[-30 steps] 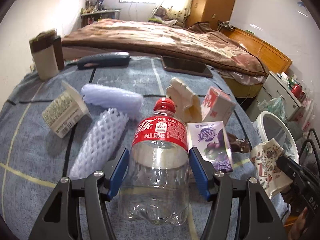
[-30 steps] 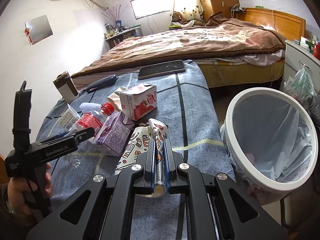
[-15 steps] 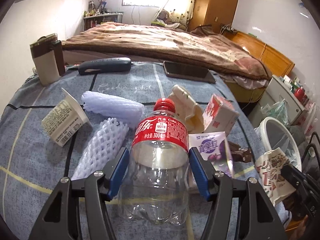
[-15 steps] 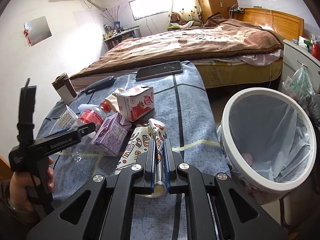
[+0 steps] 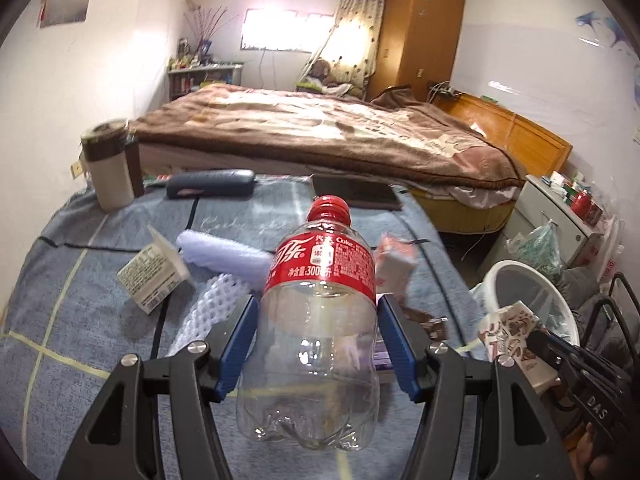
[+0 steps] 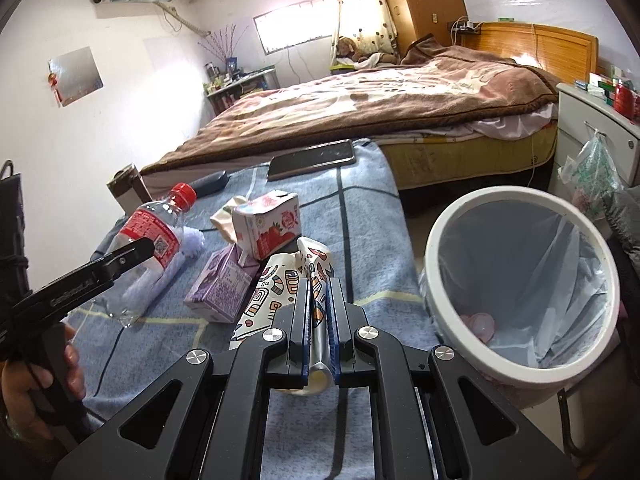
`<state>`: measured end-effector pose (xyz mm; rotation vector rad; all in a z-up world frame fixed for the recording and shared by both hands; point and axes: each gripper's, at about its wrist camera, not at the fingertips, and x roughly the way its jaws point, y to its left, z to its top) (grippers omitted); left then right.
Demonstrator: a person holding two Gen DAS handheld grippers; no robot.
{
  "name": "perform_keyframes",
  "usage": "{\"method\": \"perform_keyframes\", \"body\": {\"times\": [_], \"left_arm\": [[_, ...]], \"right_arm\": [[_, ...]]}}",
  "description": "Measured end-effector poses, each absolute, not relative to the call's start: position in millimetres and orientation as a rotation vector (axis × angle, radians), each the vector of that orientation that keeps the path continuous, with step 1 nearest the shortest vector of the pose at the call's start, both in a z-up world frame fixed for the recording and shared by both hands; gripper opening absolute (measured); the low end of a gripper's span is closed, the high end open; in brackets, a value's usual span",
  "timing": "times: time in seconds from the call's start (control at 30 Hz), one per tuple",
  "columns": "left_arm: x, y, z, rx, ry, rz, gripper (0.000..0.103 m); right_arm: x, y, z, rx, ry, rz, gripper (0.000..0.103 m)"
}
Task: Collect trash
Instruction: 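Lift the paper cup and the bottle and carry both toward the white bin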
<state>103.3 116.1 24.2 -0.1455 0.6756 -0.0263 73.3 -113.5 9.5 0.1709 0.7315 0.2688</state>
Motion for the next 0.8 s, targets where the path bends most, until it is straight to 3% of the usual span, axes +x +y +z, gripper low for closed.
{"method": "perform_keyframes", "body": {"times": [0.8], "left_arm": [[94.9,-14.3,57.5,-0.043,0.603,-0.284,0.064]], "right_arm": [[62.2,-199.7,43.9,0.198,0.608,0.111,0.010]]}}
